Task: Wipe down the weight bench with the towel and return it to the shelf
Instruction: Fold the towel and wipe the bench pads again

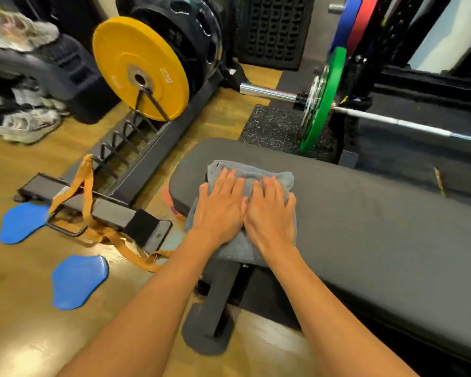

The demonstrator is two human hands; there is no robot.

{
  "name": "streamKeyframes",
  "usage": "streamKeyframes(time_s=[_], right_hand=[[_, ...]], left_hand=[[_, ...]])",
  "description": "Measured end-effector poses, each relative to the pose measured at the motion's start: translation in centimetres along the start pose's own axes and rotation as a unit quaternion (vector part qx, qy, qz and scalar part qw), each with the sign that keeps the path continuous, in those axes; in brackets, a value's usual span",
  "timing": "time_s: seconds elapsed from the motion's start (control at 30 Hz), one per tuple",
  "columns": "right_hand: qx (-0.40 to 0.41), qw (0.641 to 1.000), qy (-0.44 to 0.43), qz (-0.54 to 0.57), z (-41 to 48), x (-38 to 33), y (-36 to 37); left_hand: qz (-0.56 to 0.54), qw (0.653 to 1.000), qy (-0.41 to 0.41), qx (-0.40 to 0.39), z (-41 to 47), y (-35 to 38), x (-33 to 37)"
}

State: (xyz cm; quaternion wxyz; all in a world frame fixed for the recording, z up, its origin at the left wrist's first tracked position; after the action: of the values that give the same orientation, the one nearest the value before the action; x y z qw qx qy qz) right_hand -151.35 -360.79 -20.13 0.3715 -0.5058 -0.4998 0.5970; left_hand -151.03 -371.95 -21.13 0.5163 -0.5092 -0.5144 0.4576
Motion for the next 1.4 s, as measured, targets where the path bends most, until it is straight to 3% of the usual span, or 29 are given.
streamKeyframes(time_s=[0.13, 0.33, 0.6, 0.87, 1.4], right_hand=[[-0.006, 1.000, -0.009, 0.023, 4.3, -5.3, 2.0], [0.006, 0.998, -0.039, 0.041, 13.8, -7.7, 2.9], [0.037, 0.993, -0.097, 0.060, 14.1, -5.0, 1.9], [0.050, 0.995, -0.044, 0.067, 7.3, 10.2, -1.3], [0.130, 0.979, 0.142, 0.068, -10.8, 47.2, -10.0]], left_hand=[[-0.004, 1.000, -0.031, 0.001, 1.9, -0.2, -6.2], [-0.012, 0.997, -0.076, 0.001, 9.3, -0.8, -10.9], [0.020, 0.994, -0.098, 0.035, 10.1, -1.0, -8.4], [-0.002, 0.999, -0.036, 0.013, 8.7, 0.2, 7.9], [-0.063, 0.987, 0.147, -0.024, 5.5, 3.4, 49.2]])
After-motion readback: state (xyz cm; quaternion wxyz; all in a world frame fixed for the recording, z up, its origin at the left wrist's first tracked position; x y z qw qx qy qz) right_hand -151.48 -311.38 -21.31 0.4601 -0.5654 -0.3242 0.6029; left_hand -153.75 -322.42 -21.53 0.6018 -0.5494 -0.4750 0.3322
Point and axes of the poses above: each hand's wrist, its own z-axis towards the middle knuckle, its own y-axis out of the palm, x = y × z, the point moved 1 cm from there along z, towards the middle knuckle, and after that the axes turned 3 degrees about -x, right-handed, at the moved point
